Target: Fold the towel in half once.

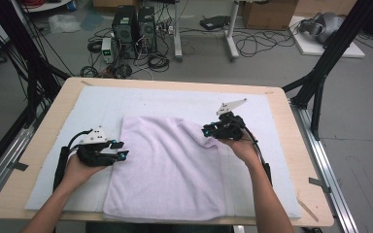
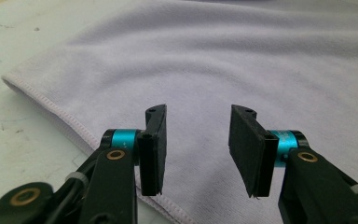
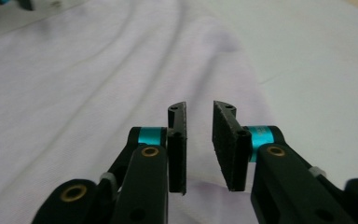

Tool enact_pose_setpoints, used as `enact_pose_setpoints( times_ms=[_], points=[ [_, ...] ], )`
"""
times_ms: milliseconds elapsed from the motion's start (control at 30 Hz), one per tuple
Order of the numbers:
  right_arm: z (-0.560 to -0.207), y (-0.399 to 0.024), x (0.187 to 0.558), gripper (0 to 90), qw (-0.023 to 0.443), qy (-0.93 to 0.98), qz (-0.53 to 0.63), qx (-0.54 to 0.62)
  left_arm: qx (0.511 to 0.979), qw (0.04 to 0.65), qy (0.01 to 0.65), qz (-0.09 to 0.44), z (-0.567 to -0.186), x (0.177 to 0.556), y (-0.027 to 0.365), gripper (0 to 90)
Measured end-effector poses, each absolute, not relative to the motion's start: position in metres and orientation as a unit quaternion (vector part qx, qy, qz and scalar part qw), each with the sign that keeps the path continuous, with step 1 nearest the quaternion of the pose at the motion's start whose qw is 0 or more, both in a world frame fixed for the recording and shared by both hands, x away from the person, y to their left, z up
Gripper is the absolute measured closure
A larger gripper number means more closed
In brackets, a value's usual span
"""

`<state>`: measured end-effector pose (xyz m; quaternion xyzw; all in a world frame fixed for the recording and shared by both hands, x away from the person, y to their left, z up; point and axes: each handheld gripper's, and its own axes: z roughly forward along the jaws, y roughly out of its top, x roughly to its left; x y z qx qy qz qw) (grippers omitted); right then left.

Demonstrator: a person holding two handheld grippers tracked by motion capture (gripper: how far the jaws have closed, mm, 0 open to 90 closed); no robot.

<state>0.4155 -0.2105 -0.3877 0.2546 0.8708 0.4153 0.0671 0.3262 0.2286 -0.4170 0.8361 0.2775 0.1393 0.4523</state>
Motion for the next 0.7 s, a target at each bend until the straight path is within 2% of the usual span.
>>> enact_pose_setpoints(
  times_ms=[267,300,400,600,700],
  points=[
    [-0.425,-0.200,0.432,70.6,0.070,0.894,0.342,0.281,0.836,0.452,0.278,0.139,-0.418,0.327,0.229,56.4],
    [-0.430,-0.198,0.432,71.8,0.066,0.896,0.336,0.284,0.836,0.452,0.279,0.139,-0.418,0.327,0.229,56.4],
    [-0.434,-0.198,0.432,84.8,0.048,0.890,0.353,0.286,0.837,0.451,0.279,0.137,-0.418,0.327,0.229,56.4],
    [-0.415,-0.202,0.434,88.0,0.084,0.895,0.348,0.265,0.834,0.451,0.283,0.147,-0.418,0.329,0.230,56.4],
    [-0.401,-0.224,0.447,84.2,0.146,0.866,0.360,0.314,0.827,0.455,0.291,0.156,-0.416,0.331,0.233,56.4]
  ],
)
